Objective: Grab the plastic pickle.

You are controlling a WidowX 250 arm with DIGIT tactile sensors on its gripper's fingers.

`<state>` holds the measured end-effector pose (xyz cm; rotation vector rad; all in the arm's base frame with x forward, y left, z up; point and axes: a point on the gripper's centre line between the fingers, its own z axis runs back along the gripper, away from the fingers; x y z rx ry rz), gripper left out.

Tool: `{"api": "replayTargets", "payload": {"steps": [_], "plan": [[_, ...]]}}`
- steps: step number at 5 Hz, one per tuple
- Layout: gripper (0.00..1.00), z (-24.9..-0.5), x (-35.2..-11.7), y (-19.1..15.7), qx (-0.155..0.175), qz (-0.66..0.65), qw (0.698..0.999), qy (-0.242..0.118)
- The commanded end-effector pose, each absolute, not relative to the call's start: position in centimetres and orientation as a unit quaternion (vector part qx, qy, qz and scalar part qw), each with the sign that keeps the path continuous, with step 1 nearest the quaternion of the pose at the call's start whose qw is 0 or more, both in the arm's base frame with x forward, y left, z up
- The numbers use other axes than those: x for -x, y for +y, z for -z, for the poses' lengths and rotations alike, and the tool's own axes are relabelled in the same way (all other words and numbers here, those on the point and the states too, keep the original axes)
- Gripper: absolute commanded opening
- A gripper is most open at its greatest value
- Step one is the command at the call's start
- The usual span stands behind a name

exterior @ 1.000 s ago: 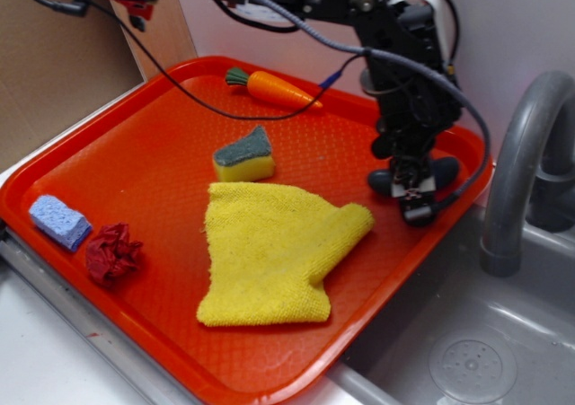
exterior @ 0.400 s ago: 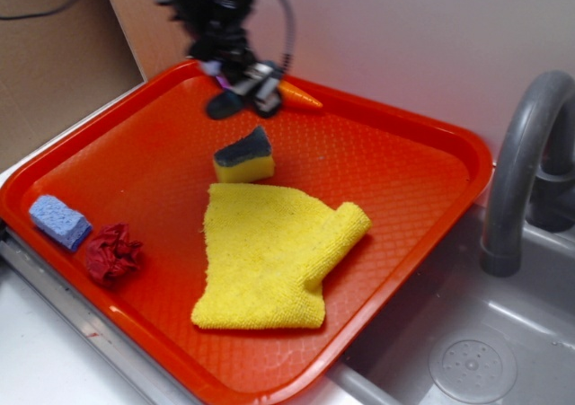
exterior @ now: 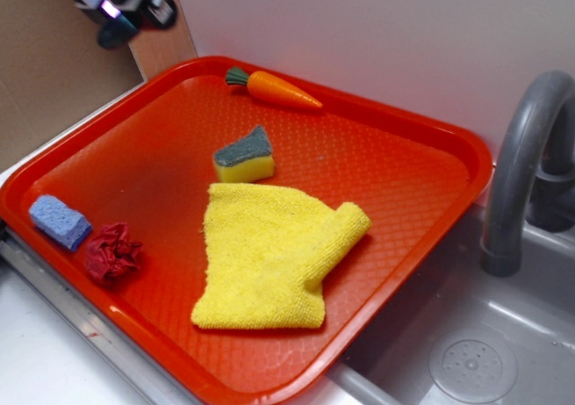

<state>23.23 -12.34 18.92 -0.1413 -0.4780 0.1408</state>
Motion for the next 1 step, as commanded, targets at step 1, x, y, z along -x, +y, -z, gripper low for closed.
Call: {"api": "replayTargets", "payload": {"steps": [1], "plan": [[0.00, -20.44, -20.69, -14.52, 0.100, -0.132, 0.959, -0.228]]}}
